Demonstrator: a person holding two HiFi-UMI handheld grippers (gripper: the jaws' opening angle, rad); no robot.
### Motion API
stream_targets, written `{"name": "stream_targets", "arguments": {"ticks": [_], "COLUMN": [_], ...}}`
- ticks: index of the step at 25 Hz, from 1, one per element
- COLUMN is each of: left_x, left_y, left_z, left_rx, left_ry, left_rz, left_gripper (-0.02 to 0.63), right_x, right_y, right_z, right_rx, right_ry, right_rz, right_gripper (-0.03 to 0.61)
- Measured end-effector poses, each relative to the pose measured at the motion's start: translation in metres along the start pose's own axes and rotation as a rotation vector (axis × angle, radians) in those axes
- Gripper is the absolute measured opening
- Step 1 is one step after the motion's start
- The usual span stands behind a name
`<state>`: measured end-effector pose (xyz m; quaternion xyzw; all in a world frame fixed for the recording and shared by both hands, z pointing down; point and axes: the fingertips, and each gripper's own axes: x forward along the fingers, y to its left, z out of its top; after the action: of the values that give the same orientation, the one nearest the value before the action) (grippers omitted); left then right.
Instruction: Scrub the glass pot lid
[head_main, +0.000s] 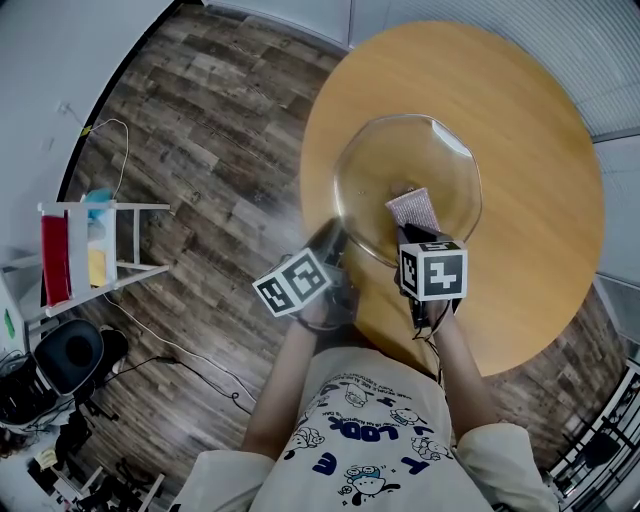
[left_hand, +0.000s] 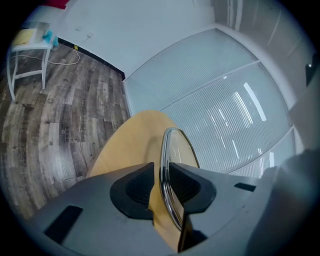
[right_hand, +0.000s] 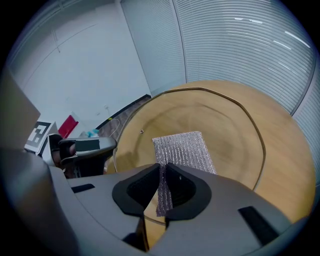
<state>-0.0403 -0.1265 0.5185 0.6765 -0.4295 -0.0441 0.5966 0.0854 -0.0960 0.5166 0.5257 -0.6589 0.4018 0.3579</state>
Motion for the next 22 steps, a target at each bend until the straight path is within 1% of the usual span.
{"name": "stream_targets", "arguments": {"ticks": [4, 16, 22], "left_x": [-0.001, 0.000, 0.003], "left_y": [0.002, -0.001, -0.003], "left_z": [-0.003, -0.007, -0.004], "left_rx": [-0.038, -0.045, -0.067], "left_ry": [0.011, 0.008, -0.003], "left_rz": [-0.021, -0.028, -0.032], "left_gripper": [0.078, 0.071, 0.071], "right_x": [0.001, 0.004, 0.007], "right_y": [0.015, 0.035, 0.043], "right_z": [-0.004, -0.005, 0.002], "right_rx": [-0.012, -0.050, -0.056], "right_ry": [0.007, 0.008, 0.003], "right_rz": [0.023, 0.046, 0.067], "right_gripper": [0.055, 0.055, 0.055]}}
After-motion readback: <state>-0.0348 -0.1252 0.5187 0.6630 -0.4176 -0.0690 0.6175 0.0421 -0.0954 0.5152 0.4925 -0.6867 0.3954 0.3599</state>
